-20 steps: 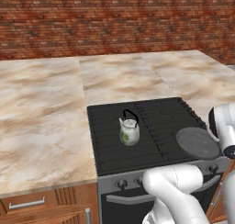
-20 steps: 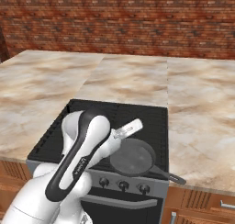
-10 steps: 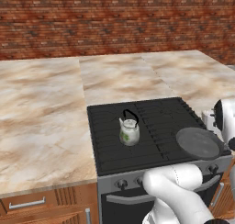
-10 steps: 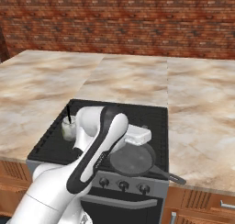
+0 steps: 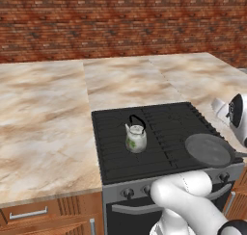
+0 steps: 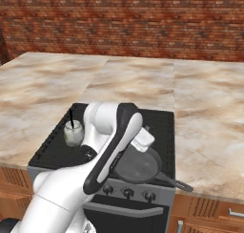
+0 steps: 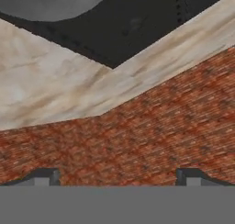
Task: Pick the pan from the cabinet and place it on the stove. Then turn on the stove burner for the pan.
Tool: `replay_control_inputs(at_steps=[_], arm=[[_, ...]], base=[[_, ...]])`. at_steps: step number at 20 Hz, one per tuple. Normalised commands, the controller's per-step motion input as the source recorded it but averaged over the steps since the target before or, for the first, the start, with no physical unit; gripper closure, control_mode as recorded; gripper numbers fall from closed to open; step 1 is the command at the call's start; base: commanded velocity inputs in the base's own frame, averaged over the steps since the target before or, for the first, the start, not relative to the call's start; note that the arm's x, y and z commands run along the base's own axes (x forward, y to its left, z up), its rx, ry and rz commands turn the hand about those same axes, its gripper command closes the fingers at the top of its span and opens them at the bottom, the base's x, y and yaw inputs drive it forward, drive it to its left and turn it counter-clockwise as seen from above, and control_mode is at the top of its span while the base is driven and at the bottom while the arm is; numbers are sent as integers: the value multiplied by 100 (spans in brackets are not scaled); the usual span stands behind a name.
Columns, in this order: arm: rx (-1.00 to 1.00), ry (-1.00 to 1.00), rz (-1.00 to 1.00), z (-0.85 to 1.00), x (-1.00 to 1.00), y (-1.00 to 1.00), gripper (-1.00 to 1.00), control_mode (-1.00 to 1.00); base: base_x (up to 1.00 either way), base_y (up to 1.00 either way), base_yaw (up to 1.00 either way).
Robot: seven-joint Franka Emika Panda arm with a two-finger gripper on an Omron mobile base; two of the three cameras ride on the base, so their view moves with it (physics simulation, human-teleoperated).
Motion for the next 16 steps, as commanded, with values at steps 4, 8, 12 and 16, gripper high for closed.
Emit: replay_control_inputs(at_steps=[4, 8, 12, 16], arm=[[66, -3, 3, 71, -35, -12, -100, -100], [65, -6, 0, 73, -47, -14, -100, -100], [66, -6, 0, 73, -50, -15, -100, -100], [69, -4, 0, 68, -39, -15, -100, -100]], base=[[0, 0, 0], [0, 0, 0], [0, 0, 0], [0, 0, 0]])
